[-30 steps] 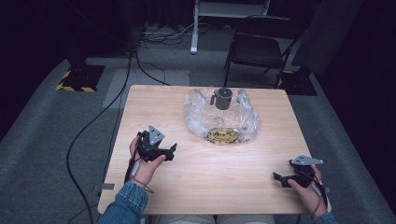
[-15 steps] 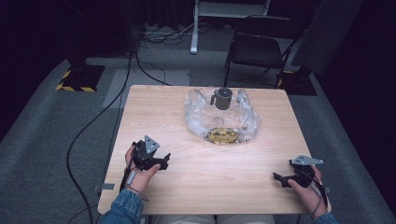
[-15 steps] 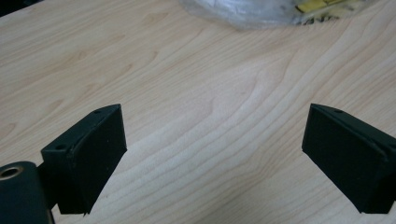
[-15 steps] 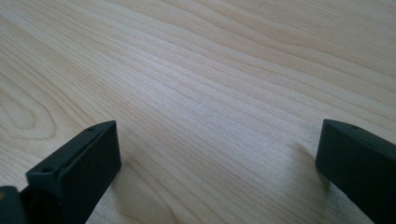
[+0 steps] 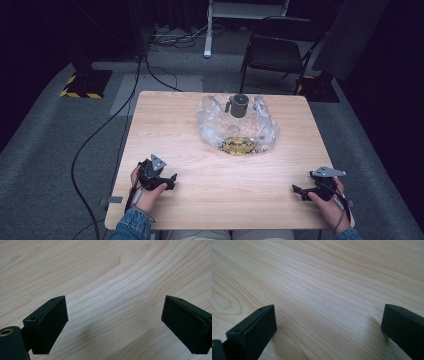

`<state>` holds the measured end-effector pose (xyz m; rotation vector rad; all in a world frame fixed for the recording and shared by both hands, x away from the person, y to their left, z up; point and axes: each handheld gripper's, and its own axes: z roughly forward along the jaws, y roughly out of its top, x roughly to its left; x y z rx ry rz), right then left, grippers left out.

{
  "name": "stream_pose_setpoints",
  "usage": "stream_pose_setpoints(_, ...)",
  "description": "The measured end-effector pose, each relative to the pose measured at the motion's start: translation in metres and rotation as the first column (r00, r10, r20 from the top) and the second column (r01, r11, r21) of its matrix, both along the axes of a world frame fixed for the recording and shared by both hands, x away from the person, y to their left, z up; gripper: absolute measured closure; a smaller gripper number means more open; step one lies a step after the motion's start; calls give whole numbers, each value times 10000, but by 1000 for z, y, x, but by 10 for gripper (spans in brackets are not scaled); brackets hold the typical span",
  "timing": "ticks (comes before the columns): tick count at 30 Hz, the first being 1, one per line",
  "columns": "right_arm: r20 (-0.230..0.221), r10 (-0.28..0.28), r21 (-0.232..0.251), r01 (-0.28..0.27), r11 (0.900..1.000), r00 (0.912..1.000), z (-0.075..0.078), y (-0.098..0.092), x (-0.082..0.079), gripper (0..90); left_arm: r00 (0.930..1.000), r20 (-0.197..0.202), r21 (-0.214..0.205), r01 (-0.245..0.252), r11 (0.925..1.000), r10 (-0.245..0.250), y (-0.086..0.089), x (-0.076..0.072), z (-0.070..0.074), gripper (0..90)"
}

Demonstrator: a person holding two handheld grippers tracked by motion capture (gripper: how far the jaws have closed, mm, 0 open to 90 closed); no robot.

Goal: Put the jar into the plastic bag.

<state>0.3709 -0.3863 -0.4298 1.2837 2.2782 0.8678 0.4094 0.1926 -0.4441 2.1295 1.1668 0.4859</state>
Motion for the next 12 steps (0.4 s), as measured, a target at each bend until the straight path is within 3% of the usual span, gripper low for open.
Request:
stream_pose_setpoints(3,1,-1,-1,1,10000,10000,0,0,0,2,9996,-281,106,-99,9999,102,3,0,-8,65)
stream_pose_setpoints(6,1,-1,0,1,10000,10000,0,0,0,2,9988,-399,-526,-315,9981,295,8,0,-13,47)
stream_pose_setpoints(12,0,-1,-1,1,10000,10000,0,0,0,2,9980,-564,-525,-310,9981,280,11,1,-14,4)
